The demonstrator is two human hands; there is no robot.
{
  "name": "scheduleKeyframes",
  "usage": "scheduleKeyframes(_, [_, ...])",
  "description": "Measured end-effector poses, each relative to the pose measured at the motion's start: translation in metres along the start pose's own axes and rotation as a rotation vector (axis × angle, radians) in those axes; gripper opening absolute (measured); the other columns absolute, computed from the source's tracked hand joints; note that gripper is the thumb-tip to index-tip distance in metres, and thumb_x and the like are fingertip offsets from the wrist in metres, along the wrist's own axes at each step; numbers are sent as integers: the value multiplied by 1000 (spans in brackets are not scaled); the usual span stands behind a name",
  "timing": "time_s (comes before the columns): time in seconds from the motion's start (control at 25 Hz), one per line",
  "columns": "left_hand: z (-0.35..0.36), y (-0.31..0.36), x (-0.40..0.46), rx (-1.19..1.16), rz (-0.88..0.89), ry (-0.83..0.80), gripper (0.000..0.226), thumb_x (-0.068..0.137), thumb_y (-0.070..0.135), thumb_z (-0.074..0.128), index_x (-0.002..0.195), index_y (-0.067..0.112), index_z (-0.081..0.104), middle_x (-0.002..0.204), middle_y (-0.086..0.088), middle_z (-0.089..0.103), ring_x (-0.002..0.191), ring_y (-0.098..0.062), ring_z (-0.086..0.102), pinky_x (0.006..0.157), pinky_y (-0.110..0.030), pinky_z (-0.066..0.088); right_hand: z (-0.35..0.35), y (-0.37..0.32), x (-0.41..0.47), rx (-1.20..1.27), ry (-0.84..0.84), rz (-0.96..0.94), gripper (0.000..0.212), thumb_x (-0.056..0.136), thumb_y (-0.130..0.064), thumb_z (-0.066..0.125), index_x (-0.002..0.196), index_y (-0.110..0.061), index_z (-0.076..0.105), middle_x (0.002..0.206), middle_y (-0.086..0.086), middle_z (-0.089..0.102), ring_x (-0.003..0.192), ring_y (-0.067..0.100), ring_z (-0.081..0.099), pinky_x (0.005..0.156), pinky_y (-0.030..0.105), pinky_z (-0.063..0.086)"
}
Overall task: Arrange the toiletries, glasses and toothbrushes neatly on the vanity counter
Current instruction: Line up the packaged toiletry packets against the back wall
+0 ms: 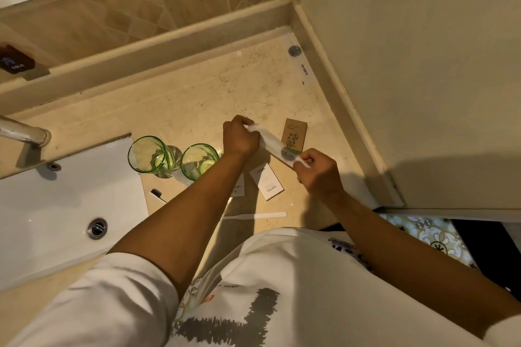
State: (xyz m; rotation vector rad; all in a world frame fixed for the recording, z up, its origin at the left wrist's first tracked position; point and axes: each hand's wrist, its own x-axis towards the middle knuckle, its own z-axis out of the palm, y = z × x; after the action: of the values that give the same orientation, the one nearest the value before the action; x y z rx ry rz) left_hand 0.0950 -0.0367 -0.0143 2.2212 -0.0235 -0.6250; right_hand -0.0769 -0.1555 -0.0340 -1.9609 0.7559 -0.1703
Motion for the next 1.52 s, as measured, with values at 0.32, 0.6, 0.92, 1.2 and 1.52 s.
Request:
scheduleKeyframes(0.32, [-2, 37, 7, -587, -242, -230, 29, 87, -8, 68, 115, -10, 64, 102, -30, 73, 72, -32, 76, 65, -35, 64, 0, -34, 54, 426, -58, 292, 25, 85, -9, 72, 103, -23, 62, 93, 8, 73, 63, 9, 67, 56, 25, 51])
scheduleKeyframes(0.6, [7, 56, 44, -555, -245, -245, 25, 88, -5, 70, 109, -16, 65, 94, -30, 71, 68, -30, 72, 73, -41, 66, 3, -51, 103, 309, -55, 194, 33, 83, -20, 75, 113, -13, 64, 96, 8, 72, 84, 25, 70, 77, 38, 60])
scheduleKeyframes(0.92, [12, 91, 123, -554, -263, -200, 8, 89, -4, 72, 96, -8, 71, 85, -23, 71, 55, -22, 69, 50, -26, 60, 2, -44, 180, 200, -21, 418, 15, 90, -23, 64, 97, -13, 73, 87, -1, 71, 82, 20, 68, 65, 27, 57])
scheduleKeyframes(1.2, [26, 106, 199, -315, -189, -234, 20, 90, 1, 72, 99, -17, 69, 80, -32, 71, 54, -29, 68, 55, -33, 62, 15, -38, 235, 189, 92, 449, 15, 87, -24, 74, 97, -13, 75, 89, 2, 76, 74, 16, 73, 66, 29, 62])
scheduleKeyframes(1.52, [38, 108, 230, -41, -85, -156, 22, 91, 12, 72, 81, -7, 75, 68, -21, 74, 42, -13, 65, 46, -21, 56, 33, -47, 250, -90, 250, 284, 12, 89, -23, 73, 94, -12, 74, 87, 0, 75, 76, 13, 70, 72, 27, 61])
